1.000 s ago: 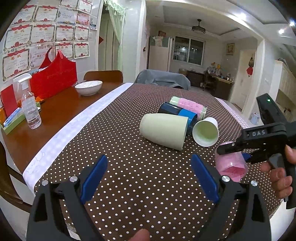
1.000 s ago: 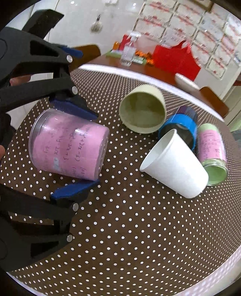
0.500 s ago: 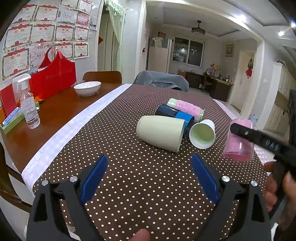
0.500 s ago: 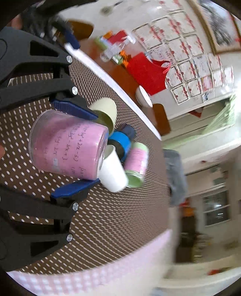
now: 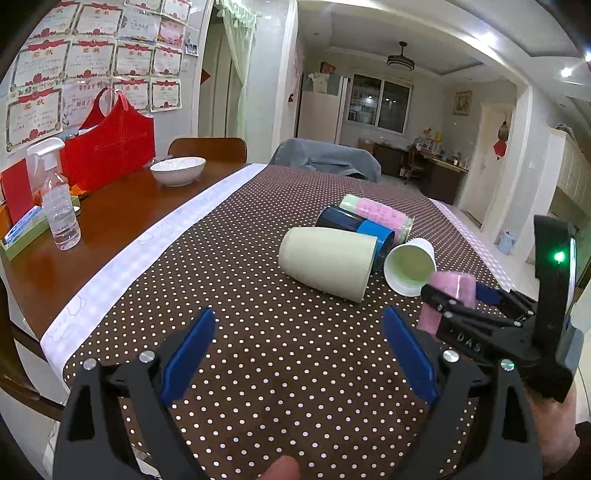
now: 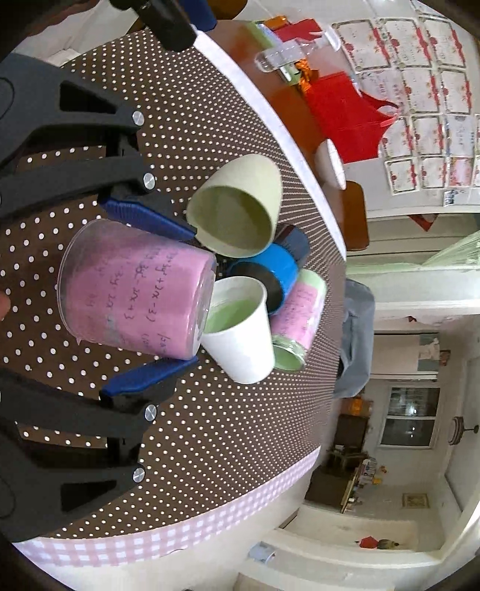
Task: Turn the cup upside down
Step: 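Lift and turn the pink cup with the right tool, set it rim-down, then open the right tool and pull it back from the pink cup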
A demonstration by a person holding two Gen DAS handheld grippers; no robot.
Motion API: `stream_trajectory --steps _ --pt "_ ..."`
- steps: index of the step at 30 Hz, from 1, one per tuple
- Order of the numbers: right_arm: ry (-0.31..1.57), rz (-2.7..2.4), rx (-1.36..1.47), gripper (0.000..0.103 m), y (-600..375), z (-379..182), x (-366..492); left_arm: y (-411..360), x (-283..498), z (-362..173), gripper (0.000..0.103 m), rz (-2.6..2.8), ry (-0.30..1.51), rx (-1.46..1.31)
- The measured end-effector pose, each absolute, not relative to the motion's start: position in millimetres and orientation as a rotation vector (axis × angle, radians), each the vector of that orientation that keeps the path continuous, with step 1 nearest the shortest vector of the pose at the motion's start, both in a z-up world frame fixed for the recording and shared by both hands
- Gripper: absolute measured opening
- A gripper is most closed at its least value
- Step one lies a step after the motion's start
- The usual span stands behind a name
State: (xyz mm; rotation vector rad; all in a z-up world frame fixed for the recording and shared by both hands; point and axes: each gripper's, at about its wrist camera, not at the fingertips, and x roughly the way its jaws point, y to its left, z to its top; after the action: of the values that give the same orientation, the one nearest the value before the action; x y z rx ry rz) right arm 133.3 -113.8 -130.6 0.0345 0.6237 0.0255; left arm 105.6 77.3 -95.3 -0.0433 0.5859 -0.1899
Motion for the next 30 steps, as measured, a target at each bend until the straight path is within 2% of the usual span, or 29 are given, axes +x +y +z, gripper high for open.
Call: stream_trajectory --steps 6,7,9,11,21,30 --pt "0.641 0.049 0.032 0.066 -111 -133 119 74 106 -96 0.090 -0.192 0.589 -0.040" --pt "0.648 0.059 0.034 0.070 -110 -133 116 74 105 -96 0.090 -0.192 0.589 -0.039" --pt "0.644 0.083 0.047 0.089 -110 -131 108 72 104 -95 0.090 -0.193 0.586 -0.036" --pt "0.624 0.109 0.070 0.097 -113 -126 100 70 103 -93 0.090 -0.192 0.582 -0.033" --pt "0.501 0.124 0.219 0.097 -142 -83 70 57 92 -74 0.090 -0.188 0.561 -0.011" --pt "0.467 0.001 0.293 0.097 -177 -59 53 38 69 -45 0.090 -0.190 0.512 0.022"
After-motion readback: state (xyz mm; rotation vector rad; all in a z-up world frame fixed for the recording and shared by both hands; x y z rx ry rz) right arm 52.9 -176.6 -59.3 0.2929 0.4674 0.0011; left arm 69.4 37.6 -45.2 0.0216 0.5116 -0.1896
